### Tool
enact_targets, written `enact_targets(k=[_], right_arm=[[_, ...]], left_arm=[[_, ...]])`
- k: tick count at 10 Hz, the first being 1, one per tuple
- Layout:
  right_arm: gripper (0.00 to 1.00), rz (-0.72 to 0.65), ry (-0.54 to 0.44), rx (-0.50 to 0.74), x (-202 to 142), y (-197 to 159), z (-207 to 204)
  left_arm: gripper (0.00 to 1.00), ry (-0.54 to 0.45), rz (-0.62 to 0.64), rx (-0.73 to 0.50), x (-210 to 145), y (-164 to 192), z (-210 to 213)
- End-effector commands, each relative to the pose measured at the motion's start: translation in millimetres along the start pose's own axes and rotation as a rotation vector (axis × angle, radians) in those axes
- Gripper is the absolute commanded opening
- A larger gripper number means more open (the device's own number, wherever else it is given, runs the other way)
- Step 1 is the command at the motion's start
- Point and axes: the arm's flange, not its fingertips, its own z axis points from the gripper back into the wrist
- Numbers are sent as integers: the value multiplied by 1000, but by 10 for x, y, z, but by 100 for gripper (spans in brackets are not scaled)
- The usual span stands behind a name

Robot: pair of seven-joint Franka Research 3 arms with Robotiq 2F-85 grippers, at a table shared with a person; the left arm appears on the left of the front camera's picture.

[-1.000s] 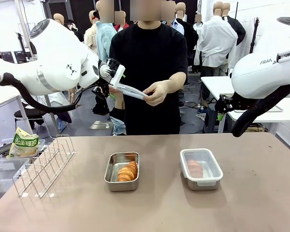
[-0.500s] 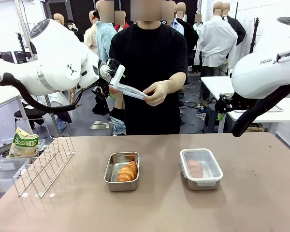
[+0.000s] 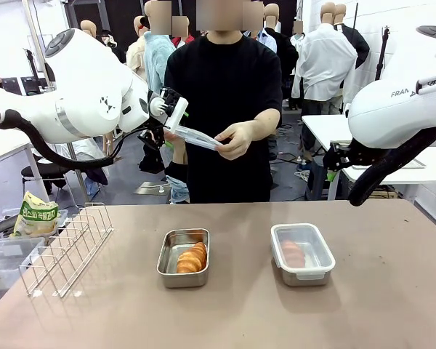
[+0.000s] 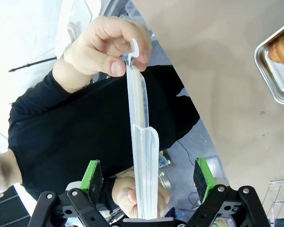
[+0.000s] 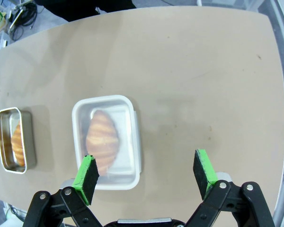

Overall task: Place the bread in airtight containers.
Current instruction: Release when the human grabs the Airtight Container lid.

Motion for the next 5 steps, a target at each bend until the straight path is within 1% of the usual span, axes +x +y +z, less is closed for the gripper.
enact_targets(k=[1, 5], right_arm=[[100, -1, 3, 2, -1, -10, -5], [100, -1, 3, 2, -1, -10, -5]], left_arm=[[100, 4, -1, 6, -5, 6, 6], [100, 4, -1, 6, -5, 6, 6]])
